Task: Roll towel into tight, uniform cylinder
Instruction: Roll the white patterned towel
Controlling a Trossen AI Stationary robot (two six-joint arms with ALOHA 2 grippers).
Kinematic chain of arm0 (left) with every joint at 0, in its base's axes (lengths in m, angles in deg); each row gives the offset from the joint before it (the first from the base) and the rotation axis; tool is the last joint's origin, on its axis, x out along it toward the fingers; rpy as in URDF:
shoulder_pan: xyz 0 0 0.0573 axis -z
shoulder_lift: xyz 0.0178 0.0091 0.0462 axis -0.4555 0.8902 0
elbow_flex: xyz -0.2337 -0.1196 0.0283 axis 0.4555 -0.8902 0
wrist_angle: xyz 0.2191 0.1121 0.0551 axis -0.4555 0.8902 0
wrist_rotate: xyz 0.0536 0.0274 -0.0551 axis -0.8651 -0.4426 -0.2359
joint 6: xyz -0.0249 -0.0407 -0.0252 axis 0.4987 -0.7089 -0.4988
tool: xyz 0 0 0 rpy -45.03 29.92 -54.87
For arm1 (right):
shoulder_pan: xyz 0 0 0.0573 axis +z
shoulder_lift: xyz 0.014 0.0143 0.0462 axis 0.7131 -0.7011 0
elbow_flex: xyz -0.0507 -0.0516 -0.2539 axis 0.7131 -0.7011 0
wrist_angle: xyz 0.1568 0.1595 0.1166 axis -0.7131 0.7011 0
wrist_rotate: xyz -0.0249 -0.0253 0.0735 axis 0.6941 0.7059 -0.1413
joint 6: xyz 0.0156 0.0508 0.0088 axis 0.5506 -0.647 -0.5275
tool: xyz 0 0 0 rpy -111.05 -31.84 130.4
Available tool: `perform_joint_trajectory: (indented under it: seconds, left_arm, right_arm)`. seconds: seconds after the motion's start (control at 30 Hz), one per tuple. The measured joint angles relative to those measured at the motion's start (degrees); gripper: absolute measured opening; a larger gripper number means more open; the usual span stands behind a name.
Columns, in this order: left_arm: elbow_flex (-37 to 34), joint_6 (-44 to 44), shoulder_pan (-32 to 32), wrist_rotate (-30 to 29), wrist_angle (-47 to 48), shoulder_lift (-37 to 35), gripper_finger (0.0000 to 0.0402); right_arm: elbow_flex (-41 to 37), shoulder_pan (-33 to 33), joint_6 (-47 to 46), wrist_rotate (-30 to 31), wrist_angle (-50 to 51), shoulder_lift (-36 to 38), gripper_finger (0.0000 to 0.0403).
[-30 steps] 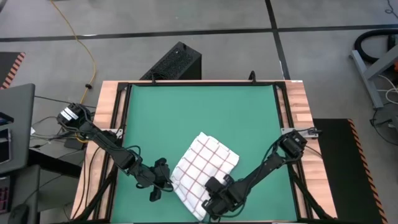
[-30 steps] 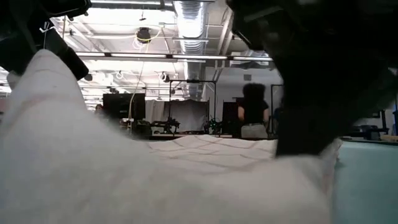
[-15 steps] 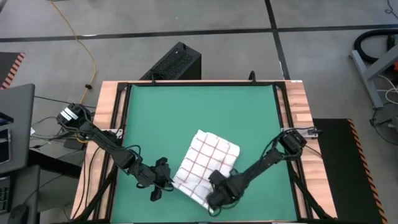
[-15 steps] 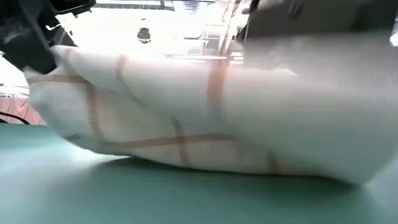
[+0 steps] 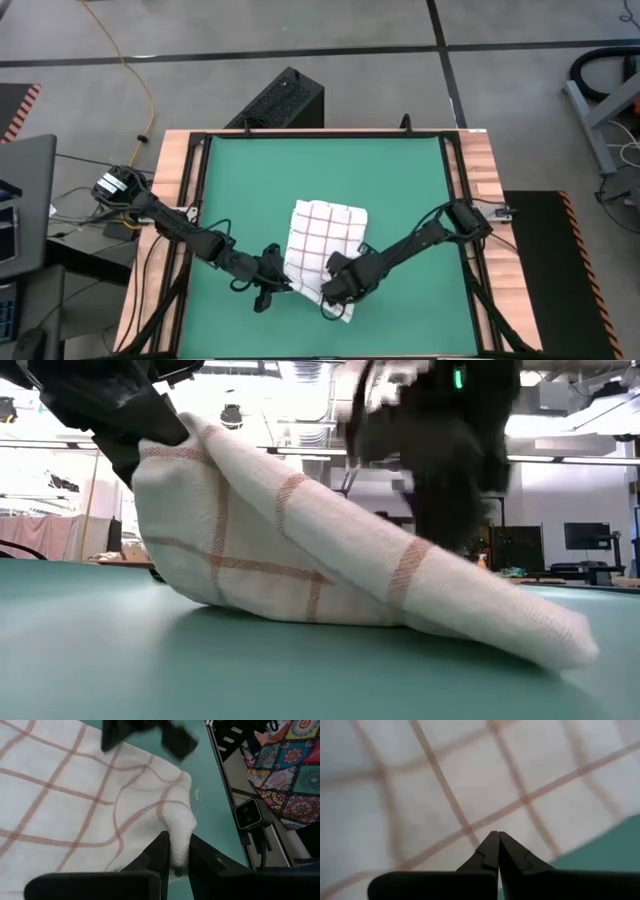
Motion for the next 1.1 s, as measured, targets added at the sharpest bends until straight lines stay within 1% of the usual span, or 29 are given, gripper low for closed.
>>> perform_joint_trajectory:
  seconds: [0.17, 0.23, 0.3, 0.37, 0.43, 0.53, 0.6, 0.7, 0.77, 0.87, 1.0, 1.1]
  left_arm:
    - [0.00, 0.98, 0.02, 0.17, 0.01, 0.00, 0.0041]
    - [0.00, 1.26, 0.02, 0.18, 0.02, 0.00, 0.0041]
    - [0.00, 1.26, 0.02, 0.18, 0.03, 0.00, 0.0041]
    - [0.00, 1.28, 0.02, 0.21, 0.03, 0.00, 0.0041]
    - [0.00, 1.45, 0.02, 0.21, 0.03, 0.00, 0.0041]
    - [0.00, 1.86, 0.02, 0.21, 0.05, 0.00, 0.0041]
    - [0.00, 2.34, 0.02, 0.22, 0.06, 0.00, 0.0041]
    - [0.00, 2.89, 0.02, 1.24, 0.15, 0.00, 0.0041]
    - [0.00, 2.90, 0.02, 1.27, 0.26, 0.00, 0.0041]
    - [0.00, 2.90, 0.02, 1.65, 0.29, 0.00, 0.0041]
    - [0.00, 2.89, 0.02, 1.91, 0.43, 0.00, 0.0041]
    - [0.00, 2.87, 0.02, 2.07, 0.49, 0.00, 0.0041]
  right_arm:
    - [0.39, 2.14, -0.13, 1.86, -2.03, 5.75, 0.0035]
    - [0.24, 3.68, 0.02, 1.80, -5.36, 6.37, 0.0044]
    - [0.23, 5.73, -0.29, 1.32, -11.75, 6.70, 0.0059]
    - [0.48, 8.09, -0.73, 1.27, -18.58, 5.75, 0.0081]
    - [0.58, 10.33, -2.65, 0.84, -22.47, 3.37, 0.0108]
    - [0.50, 12.73, -7.10, -0.52, -21.92, -0.89, 0.0155]
    - [1.57, 13.46, -9.27, -0.39, -21.77, -2.60, 0.0187]
    - [3.20, 13.67, -14.30, -0.52, -20.16, -4.32, 0.0221]
    - [3.51, 13.68, -16.81, -0.72, -17.88, -5.12, 0.0230]
    - [3.56, 13.47, -17.93, -0.12, -17.03, -4.68, 0.0230]
    - [3.57, 13.20, -17.46, 0.09, -16.50, -3.36, 0.0219]
    - [6.22, 13.29, -14.80, 0.22, -15.50, -1.90, 0.0215]
